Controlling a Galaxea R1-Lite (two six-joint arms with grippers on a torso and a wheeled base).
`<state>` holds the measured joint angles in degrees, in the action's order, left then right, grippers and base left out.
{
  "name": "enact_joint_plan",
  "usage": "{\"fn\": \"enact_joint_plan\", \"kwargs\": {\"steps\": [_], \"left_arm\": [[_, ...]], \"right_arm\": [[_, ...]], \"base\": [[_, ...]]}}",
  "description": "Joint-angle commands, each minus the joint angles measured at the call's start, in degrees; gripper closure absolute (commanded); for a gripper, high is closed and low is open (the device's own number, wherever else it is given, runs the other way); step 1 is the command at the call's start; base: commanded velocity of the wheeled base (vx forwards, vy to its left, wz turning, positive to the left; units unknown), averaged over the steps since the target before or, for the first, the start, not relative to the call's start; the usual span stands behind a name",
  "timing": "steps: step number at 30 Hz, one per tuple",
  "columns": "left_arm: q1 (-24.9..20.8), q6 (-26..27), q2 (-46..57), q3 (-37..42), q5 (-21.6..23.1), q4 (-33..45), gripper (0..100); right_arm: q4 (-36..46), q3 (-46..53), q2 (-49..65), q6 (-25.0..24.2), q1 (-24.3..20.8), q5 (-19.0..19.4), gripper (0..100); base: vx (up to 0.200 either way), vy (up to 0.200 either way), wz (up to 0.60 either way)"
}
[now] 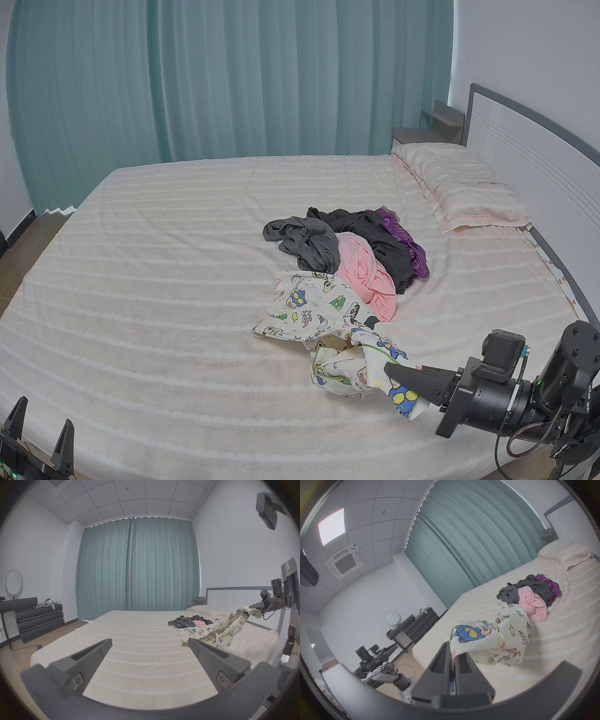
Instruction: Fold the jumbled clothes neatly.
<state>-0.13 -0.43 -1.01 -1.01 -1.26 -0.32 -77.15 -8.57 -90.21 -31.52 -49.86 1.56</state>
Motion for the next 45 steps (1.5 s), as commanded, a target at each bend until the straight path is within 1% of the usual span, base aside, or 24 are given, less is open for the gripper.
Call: {"fn": "enact_joint_plan", "kwargs": {"steps": [1,3,7,10,11,12,13,14,17,18,19,22,23,24,25,26,27,30,33,36,38,39,43,45], "left_arm": [[-0.1,4.6,0.0,1.0,1.1,-0.1,0],[-0.4,5.0,-0.9,1.0,2.3,-0.2,0],[-5.0,5.4,-6.9,1.0,3.4,-0.5,0],[-5.1,4.3,-9.3,-0.6,3.9,-1.9,0],[-5.1,-1.4,-15.3,-9.2,4.2,-6.7,0],[-5.3,-5.3,-18.9,-13.7,4.2,-9.1,0],[-5.7,-11.5,-24.7,-19.6,4.9,-12.3,0],[-6.0,-14.0,-29.0,-21.9,6.0,-13.1,0],[-10.1,-8.3,-41.1,-20.3,14.7,-13.0,0],[-12.1,-4.6,-47.4,-16.5,16.9,-13.9,0],[-13.0,-2.6,-50.8,-15.1,17.2,-14.7,0],[-14.7,2.6,-65.1,-13.8,17.3,-18.8,0],[-14.7,2.9,-66.7,-13.9,17.3,-19.4,0],[-14.8,4.8,-76.4,-14.9,17.3,-21.0,0],[-14.8,5.7,-81.2,-15.7,17.2,-22.7,0],[-14.8,5.7,-81.2,-15.7,17.2,-22.7,0],[-14.7,6.7,-90.0,-16.3,17.2,-28.1,0],[-14.8,7.5,-101.7,-16.6,16.3,-39.7,0],[-15.2,9.1,-110.7,-16.6,15.7,-50.6,0],[-15.9,14.0,-118.9,-16.5,14.5,-58.5,0],[-15.9,14.0,-118.9,-16.5,14.5,-58.5,0],[-17.0,17.3,-124.6,-16.4,14.4,-65.3,0],[-18.5,17.5,-130.1,-18.9,13.6,-69.9,0],[-19.1,17.4,-132.8,-22.5,10.7,-71.6,0]], "right_arm": [[-0.1,0.6,2.2,-0.1,0.1,1.5,100],[-0.1,0.6,2.3,-0.2,0.1,1.6,100],[-0.1,0.3,1.3,-0.3,0.2,2.2,100],[-0.1,0.5,0.5,-0.4,1.2,3.5,100],[-0.1,0.3,0.1,-0.4,2.0,4.2,100],[-0.1,0.2,-0.2,-0.5,2.2,4.6,100],[-0.1,0.0,-0.8,-0.5,2.7,5.2,100],[-0.1,0.0,-1.2,-0.4,2.8,5.6,100],[-0.1,0.0,-2.4,-0.6,3.5,6.1,100],[-0.2,-0.1,-3.1,-1.1,4.3,6.3,100],[-0.3,-0.2,-3.4,-1.3,4.5,6.3,100],[-0.9,-0.8,-4.0,-2.0,4.8,6.9,100],[-1.0,-0.9,-4.1,-2.1,4.9,6.9,100],[-1.1,-1.0,-4.4,-2.3,5.2,7.0,100],[-1.1,-1.1,-4.4,-2.5,5.4,7.0,100],[-1.1,-1.1,-4.4,-2.5,5.4,7.0,100],[-1.2,-1.3,-4.3,-3.2,5.9,7.0,100],[-3.0,-1.2,-3.9,-5.3,6.7,7.0,100],[-4.8,-0.9,-4.4,-6.4,6.9,6.9,100],[-5.2,-0.9,-4.7,-6.4,7.7,6.9,100],[-5.2,-0.9,-4.7,-6.4,7.7,6.9,100],[-5.3,-1.2,-4.9,-6.5,8.3,6.9,100],[-5.3,-1.3,-4.8,-6.4,9.0,6.9,100],[-5.3,-1.4,-4.7,-6.5,9.0,6.9,100]], "base": [[0.000,0.000,0.00],[0.000,0.000,0.00],[0.000,0.000,0.00],[0.000,0.000,0.00],[0.000,0.000,0.00],[0.000,0.000,0.00],[0.000,0.000,0.00],[0.000,0.000,0.00],[0.000,0.000,0.00],[0.000,0.000,0.00],[0.000,0.000,0.00],[0.000,0.000,0.00],[0.000,0.000,0.00],[0.000,0.000,0.00],[0.000,0.000,0.00],[0.000,0.000,0.00],[0.000,0.000,0.00],[0.000,0.000,0.00],[0.000,0.000,0.00],[0.000,0.000,0.00],[0.000,0.000,0.00],[0.000,0.000,0.00],[0.000,0.000,0.00],[0.000,0.000,0.00]]}}
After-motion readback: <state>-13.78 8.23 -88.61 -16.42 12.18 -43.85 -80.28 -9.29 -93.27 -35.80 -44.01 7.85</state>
